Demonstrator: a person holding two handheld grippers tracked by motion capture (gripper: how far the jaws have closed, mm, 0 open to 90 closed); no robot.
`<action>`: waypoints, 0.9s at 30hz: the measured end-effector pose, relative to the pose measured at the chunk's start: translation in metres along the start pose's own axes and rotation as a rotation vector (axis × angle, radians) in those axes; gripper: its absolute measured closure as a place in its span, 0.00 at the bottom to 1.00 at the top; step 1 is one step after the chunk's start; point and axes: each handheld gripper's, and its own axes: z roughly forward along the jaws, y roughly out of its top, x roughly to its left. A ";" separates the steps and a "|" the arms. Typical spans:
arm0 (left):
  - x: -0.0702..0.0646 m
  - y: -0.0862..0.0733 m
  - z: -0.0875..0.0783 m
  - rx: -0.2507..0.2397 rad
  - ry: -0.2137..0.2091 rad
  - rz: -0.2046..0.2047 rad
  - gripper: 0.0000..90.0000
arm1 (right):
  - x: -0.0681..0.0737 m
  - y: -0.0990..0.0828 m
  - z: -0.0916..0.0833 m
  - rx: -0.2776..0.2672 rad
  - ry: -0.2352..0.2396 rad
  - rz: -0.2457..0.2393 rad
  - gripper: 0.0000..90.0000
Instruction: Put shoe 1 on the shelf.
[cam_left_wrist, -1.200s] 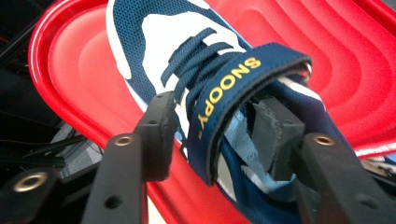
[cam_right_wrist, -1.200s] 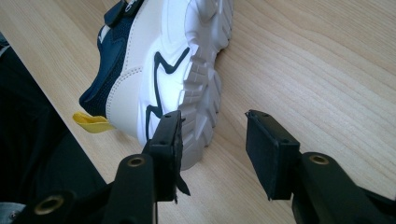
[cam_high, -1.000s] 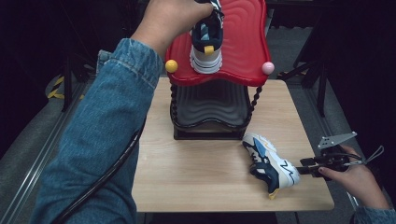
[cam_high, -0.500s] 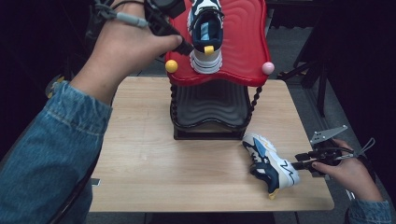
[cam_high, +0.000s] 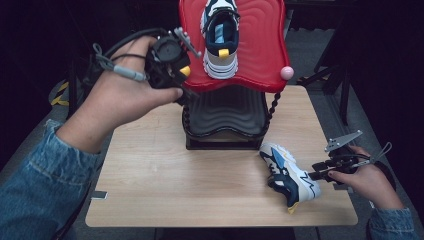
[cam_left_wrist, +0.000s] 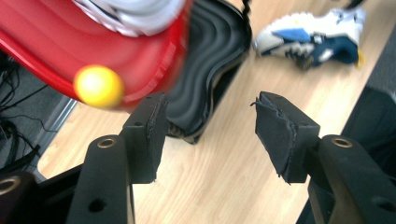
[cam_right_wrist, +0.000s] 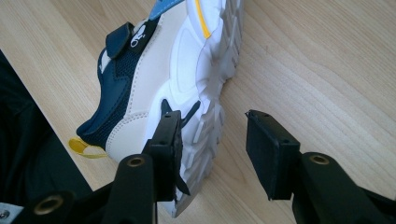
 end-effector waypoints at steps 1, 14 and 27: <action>-0.003 -0.004 0.003 0.003 -0.007 -0.006 0.49 | 0.001 0.002 0.000 0.005 -0.002 -0.006 0.63; -0.020 -0.077 0.067 0.076 -0.092 -0.039 0.49 | 0.024 0.032 -0.007 0.040 -0.003 -0.106 0.63; -0.018 -0.134 0.093 0.047 -0.088 -0.148 0.48 | 0.034 0.063 0.005 0.081 0.021 -0.189 0.91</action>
